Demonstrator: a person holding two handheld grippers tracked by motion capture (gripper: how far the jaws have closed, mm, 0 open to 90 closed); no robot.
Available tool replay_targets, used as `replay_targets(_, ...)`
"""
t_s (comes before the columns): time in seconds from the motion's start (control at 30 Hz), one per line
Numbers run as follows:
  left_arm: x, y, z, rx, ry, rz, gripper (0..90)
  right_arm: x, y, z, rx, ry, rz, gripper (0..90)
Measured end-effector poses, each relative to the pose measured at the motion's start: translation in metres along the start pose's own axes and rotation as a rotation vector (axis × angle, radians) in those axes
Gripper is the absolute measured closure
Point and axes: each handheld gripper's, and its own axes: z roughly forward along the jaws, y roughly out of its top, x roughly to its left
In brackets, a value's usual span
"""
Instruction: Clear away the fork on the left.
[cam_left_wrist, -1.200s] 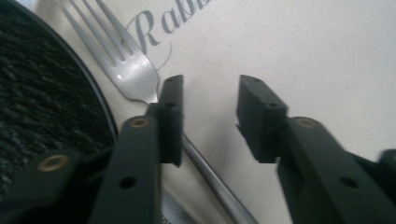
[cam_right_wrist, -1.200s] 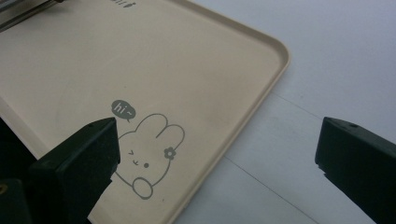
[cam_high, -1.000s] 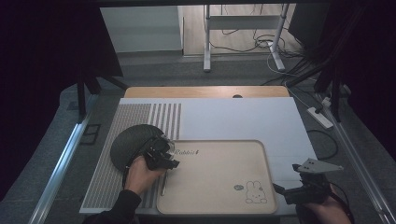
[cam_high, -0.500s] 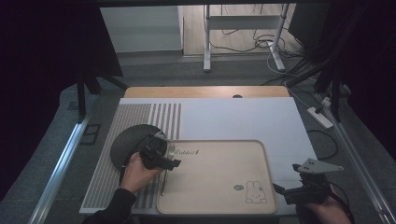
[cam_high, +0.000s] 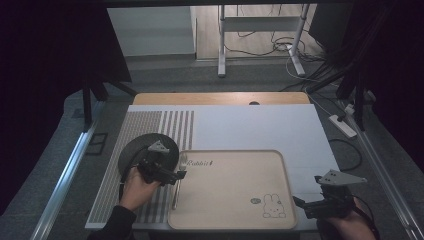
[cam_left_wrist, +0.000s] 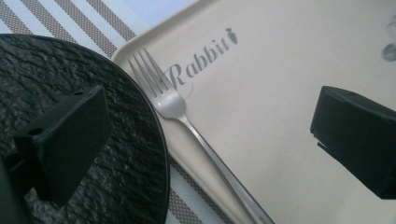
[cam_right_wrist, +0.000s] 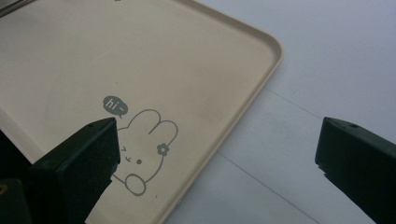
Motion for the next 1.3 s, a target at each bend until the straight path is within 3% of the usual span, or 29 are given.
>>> replay_targets(0.23, -0.002, -0.015, -0.016, -0.032, 0.018, -0.008, 0.0, -0.001, 0.0, 0.0, 0.003, 0.004, 0.002, 0.6)
replay_targets(0.4, -0.004, -0.025, -0.028, -0.082, 0.023, 0.004, 0.0, 0.0, 0.0, 0.0, 0.006, 0.006, 0.004, 0.6)
replay_targets(0.57, -0.004, -0.036, -0.037, -0.073, 0.032, -0.019, 0.0, 0.0, 0.0, 0.0, 0.005, 0.006, 0.006, 0.6)
replay_targets(0.8, -0.007, -0.05, -0.054, -0.125, 0.057, -0.04, 0.0, 0.0, 0.0, 0.001, 0.006, 0.008, 0.006, 0.6)
replay_targets(1.3, -0.009, -0.077, -0.076, -0.151, 0.088, -0.082, 0.0, 0.0, 0.0, 0.0, 0.005, 0.007, 0.012, 0.6)
